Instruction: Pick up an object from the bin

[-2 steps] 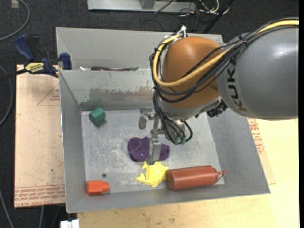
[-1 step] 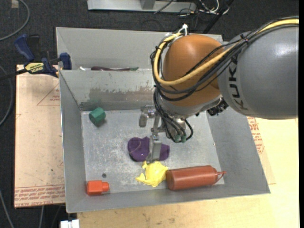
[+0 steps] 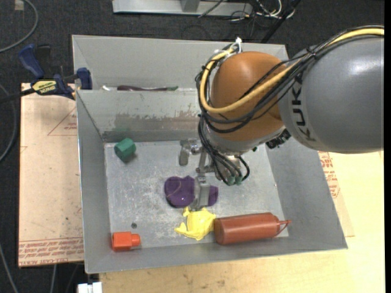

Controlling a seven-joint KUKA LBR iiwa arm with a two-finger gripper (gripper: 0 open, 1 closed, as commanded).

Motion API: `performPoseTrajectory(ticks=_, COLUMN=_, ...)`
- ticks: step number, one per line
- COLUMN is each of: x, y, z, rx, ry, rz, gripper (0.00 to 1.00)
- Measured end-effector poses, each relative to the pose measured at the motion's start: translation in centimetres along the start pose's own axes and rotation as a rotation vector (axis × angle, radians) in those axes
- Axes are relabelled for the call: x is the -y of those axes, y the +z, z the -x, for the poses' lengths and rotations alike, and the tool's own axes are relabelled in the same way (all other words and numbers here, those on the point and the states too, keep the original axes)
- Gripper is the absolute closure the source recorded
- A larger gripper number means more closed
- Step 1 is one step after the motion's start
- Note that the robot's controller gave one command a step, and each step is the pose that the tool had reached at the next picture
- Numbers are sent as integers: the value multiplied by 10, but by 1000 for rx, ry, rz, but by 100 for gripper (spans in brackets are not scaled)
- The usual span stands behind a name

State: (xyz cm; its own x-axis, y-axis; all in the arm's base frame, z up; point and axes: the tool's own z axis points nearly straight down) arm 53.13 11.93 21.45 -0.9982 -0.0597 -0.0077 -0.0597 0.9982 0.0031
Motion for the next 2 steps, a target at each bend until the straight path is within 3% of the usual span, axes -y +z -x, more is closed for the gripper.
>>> performPoseTrajectory(ticks=1, x=25, y=58, z=-3, rx=-2, ry=-139, rz=-1, gripper=0)
performPoseTrajectory(ticks=2, x=14, y=131, z=3, rx=1, ry=-274, rz=2, gripper=100)
